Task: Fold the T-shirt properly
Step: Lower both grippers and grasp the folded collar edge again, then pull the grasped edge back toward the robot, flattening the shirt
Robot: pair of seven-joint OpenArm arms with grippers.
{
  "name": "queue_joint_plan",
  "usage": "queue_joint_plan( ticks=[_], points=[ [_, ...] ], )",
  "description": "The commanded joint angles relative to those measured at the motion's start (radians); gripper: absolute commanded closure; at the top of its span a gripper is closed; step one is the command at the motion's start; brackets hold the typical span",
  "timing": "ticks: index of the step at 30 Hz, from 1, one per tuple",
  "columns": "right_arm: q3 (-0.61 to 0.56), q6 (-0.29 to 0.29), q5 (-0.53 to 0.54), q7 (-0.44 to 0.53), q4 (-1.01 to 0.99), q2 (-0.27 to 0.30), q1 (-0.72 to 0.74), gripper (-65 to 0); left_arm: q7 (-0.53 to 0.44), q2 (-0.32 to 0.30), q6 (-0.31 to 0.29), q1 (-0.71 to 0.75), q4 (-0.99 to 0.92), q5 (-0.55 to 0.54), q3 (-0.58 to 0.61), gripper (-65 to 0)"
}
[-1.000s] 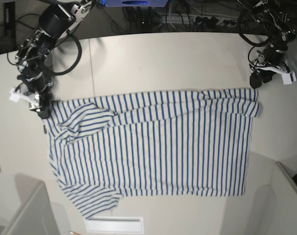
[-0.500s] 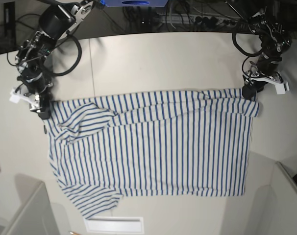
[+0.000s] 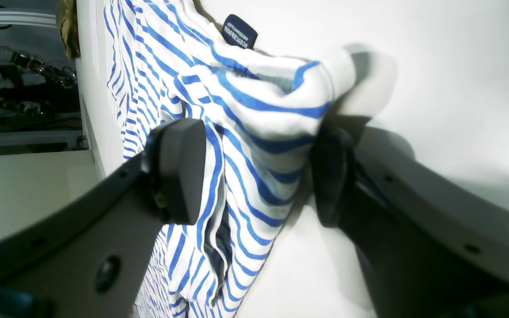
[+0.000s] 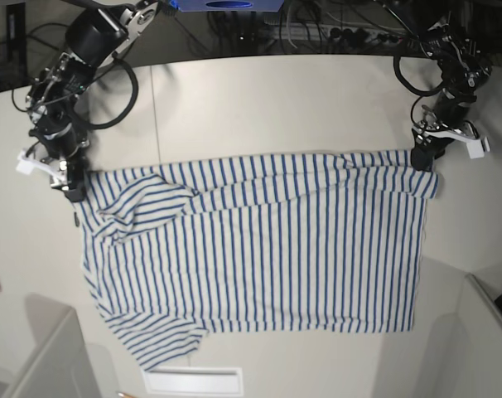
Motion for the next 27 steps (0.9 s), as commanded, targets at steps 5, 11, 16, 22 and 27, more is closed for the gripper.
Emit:
queue_joint_plan(
  ticks=[5,11,16,22,27],
  points=[
    [-0.002,-0.022,-0.026,-0.015,0.003,0.003,0.004,-31.4,0.037,-0.007,0.013,0.003,0.001,0.032,0.000,-7.6],
    [-0.002,-0.022,-0.026,-0.013,0.003,0.003,0.004,-20.3,0.038,-0.009,0.013,0.003,0.001,0.032,0.002,0.0],
    [-0.002,-0.022,-0.026,-0.012,0.003,0.003,0.004,0.0,0.038,-0.009,0.013,0.003,0.010,0.032,0.002,0.0],
    [-0.002,-0.023,-0.026,-0.015,0.017,0.005,0.004,0.0,0.038,-0.010,0.080,0.015,0.102,0.032,0.002,0.0],
    [-0.005,-0.148,-0.028,-0.032,0.127,0.003,-0.004,0.0,0.040,-0.010,0.145,0.031,0.225,0.026,0.009,0.0]
  ],
)
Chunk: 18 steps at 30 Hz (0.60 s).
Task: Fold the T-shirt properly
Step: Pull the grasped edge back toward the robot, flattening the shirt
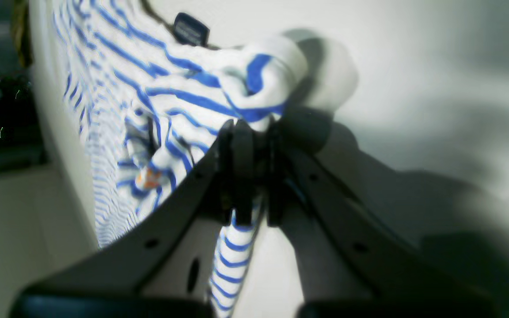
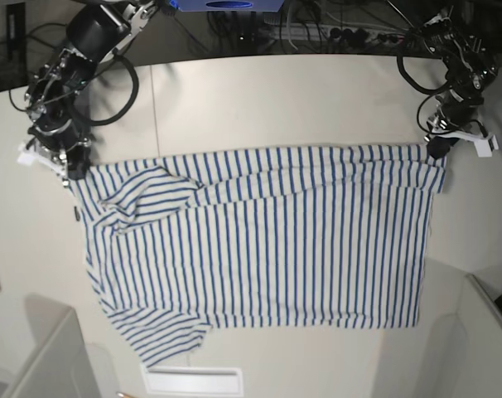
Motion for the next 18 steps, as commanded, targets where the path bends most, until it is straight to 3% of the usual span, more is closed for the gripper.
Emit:
queue_joint_plan(
  ticks=[1,5,7,9,14,18],
  points=[
    [0.000,-0.002,0.017,-0.006,0.036,0.019,0.026,0.0,-0.022,-0.016,-0.005,-0.009,0.036,-0.022,-0.001,0.0],
    [0.000,-0.034,0.020,-0.126,0.082,0.042,0.082,0.0,-0.016,-0.022,-0.003,-0.040,0.091,-0.016,0.001,0.0],
    [0.003,-0.052,0.024,-0.165,0.088,0.045,0.119,0.0,0.050,-0.053,-0.003,-0.080,0.101,-0.016,0.016,0.0],
    [0.006,-0.075,0.024,-0.181,0.088,0.046,0.154,0.0,0.111,-0.071,0.000,-0.134,0.104,-0.016,0.019,0.0],
    [0.003,-0.083,0.019,-0.185,0.085,0.046,0.244,0.0,0.185,-0.085,0.076,-0.269,0.131,-0.021,0.026,0.0],
    [0.005,-0.083,0.019,-0.202,0.087,0.046,0.273,0.0,0.257,-0.087,0.084,-0.325,0.188,-0.022,0.026,0.0]
  ],
)
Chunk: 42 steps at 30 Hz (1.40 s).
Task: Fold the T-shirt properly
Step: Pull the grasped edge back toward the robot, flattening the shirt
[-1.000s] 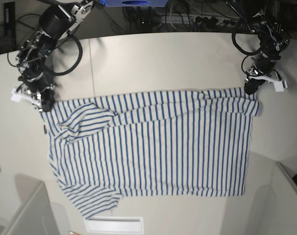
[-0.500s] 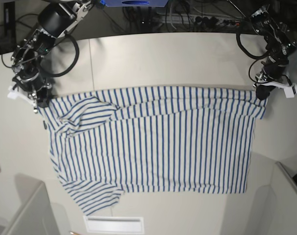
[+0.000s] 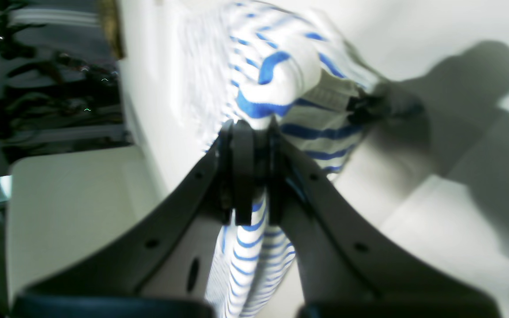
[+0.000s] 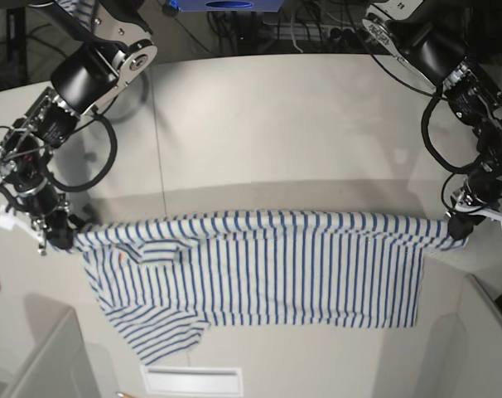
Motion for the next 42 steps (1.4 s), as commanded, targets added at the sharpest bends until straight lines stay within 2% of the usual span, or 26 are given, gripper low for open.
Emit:
queue_joint_plan(
  ticks=[1,7,14,19,34,42],
  points=[
    [0.006,0.010,0.022,-0.012,0.021,0.013,0.017,0.0,-0.011,-0.017,0.000,-0.011,0.040,-0.022,-0.002,0.0],
    [0.008,0.010,0.024,-0.064,0.134,0.011,-0.080,0.0,-0.008,-0.017,-0.003,0.124,0.109,-0.022,-0.008,0.0],
    [0.010,0.012,0.022,-0.044,0.130,0.011,-0.261,0.0,-0.011,-0.014,-0.003,0.320,0.113,-0.022,-0.003,0.0],
    [0.002,0.012,0.022,0.019,0.111,0.007,-0.350,0.0,-0.011,-0.014,-0.003,0.371,0.113,-0.019,-0.007,0.0],
    [0.003,0.013,0.024,0.018,0.259,0.004,-0.557,0.0,-0.012,-0.017,-0.004,0.631,0.150,-0.016,-0.011,0.0],
    [0.003,0.013,0.024,0.018,0.259,0.004,-0.618,0.0,-0.014,-0.017,-0.004,0.697,0.150,-0.016,-0.011,0.0]
  ],
)
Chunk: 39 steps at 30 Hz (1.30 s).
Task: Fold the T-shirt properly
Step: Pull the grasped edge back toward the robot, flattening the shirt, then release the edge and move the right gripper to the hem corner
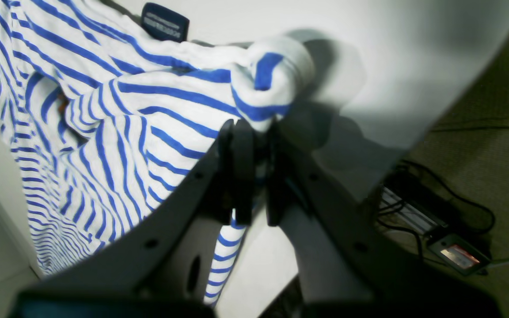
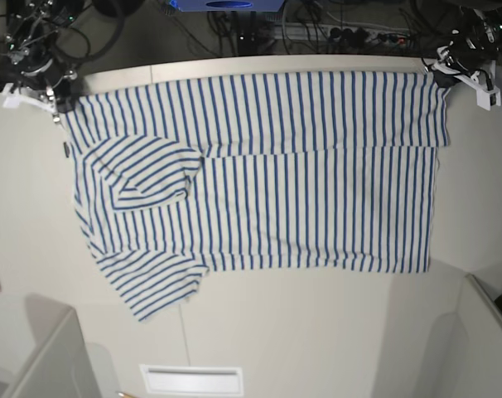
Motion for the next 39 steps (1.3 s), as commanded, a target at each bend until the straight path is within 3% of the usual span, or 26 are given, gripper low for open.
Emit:
queue_joint_plan(
  ticks=[1,10,26,30,32,33,35,39],
  points=[
    [0.004,0.004,0.009,0.016,0.018,0.014,-0.005,0.0,-0.015,-0.017,0.001,0.009,0.018,-0.001,-0.008,0.0],
    [0.008,0.004,0.009,0.016,0.101,-0.024,-0.054,0.0,-0.015,-0.017,0.001,0.009,0.017,-0.001,-0.010,0.0],
    [0.010,-0.001,0.003,0.015,0.098,-0.027,-0.070,0.0,-0.015,-0.017,0.001,0.013,0.014,-0.001,-0.079,0.0],
    [0.010,-0.001,0.009,-0.042,0.101,-0.029,-0.076,0.0,-0.013,-0.017,0.001,0.013,0.014,-0.001,-0.076,0.0],
    [0.011,-0.001,0.009,-0.056,0.104,-0.030,-0.076,-18.0,-0.013,-0.017,0.001,0.013,0.014,-0.001,-0.076,0.0],
    [0.013,-0.001,0.009,-0.056,0.104,-0.039,-0.077,-25.7,-0.013,-0.017,0.001,0.013,0.014,-0.001,-0.076,-4.9],
    [0.044,-0.001,0.009,-0.045,0.116,-0.059,-0.085,-34.1,-0.013,-0.017,0.001,0.013,0.014,-0.001,-0.077,-17.3],
    [0.100,0.002,0.004,-0.027,0.185,-0.087,-0.089,-35.1,-0.013,-0.017,0.001,0.015,0.018,-0.001,-0.090,-42.8]
  ],
)
